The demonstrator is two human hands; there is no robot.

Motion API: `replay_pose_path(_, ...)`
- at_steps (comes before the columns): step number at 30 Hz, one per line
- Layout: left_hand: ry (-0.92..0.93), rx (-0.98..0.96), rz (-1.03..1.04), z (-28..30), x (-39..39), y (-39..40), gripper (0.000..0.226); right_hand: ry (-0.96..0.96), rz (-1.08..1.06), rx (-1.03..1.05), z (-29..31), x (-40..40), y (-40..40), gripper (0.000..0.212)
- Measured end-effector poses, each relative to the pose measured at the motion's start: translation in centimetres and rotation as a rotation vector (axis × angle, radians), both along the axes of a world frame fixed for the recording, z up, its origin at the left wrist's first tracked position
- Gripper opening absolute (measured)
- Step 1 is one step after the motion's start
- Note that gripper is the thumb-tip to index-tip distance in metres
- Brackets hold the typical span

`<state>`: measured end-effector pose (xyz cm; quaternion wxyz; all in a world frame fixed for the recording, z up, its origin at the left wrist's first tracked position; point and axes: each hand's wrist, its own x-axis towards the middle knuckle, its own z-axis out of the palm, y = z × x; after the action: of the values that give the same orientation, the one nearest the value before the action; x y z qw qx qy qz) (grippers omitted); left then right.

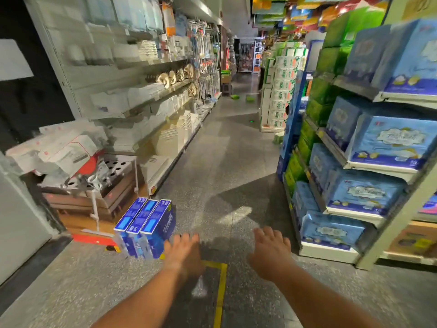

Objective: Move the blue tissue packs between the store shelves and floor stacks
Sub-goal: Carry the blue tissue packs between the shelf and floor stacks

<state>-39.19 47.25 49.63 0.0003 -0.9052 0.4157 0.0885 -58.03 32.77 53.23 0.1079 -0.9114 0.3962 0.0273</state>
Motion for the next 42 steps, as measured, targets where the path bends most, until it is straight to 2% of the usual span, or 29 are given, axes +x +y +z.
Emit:
replay_pose_path(3,0.004,-0.007,0.019,-0.5,4.7,-6.7,0.073,-0.003,-0.026,-0.01,0.2,4.0,-7.7,0.066)
replay_pose_path(7,0.024,0.057,0.047,-1.6,9.7,-13.8,0.089,0.0,-0.009,0.04,-1.2,8.8,-15.4,0.067)
replay_pose_path(10,0.01,0.091,0.086,-2.6,13.5,-18.7,0.091,0.041,0.049,0.068,-2.5,13.6,-21.1,0.072)
replay_pose_path(15,-0.003,0.091,0.282,-4.3,18.8,-25.1,0.091,0.088,0.231,0.123,-5.0,23.1,-30.6,0.074)
replay_pose_path(18,0.009,0.079,0.441,-4.7,21.0,-28.2,0.092,0.177,0.479,0.031,-4.8,28.1,-35.9,0.068)
replay_pose_path(22,0.059,0.041,0.637,-4.8,22.6,-31.4,0.09,0.182,0.622,0.0,-3.7,34.4,-41.9,0.072)
replay_pose_path(26,0.082,0.068,0.809,-5.0,23.7,-32.9,0.093,0.202,0.748,0.004,-4.4,40.5,-44.6,0.071)
replay_pose_path(30,0.077,0.133,0.949,-6.0,25.7,-33.0,0.091,0.22,0.925,0.033,-6.8,45.3,-43.9,0.074)
replay_pose_path(34,0.121,0.185,1.004,-8.5,29.3,-33.4,0.095,0.234,1.094,0.008,-8.6,50.2,-44.1,0.076)
replay_pose_path(38,0.154,0.196,1.037,-10.3,34.9,-35.4,0.095,0.2,1.113,-0.012,-8.2,56.5,-47.8,0.076)
replay_pose_path(42,0.186,0.189,1.056,-11.2,40.5,-38.0,0.084,0.179,1.051,-0.031,-8.0,63.4,-52.0,0.077)
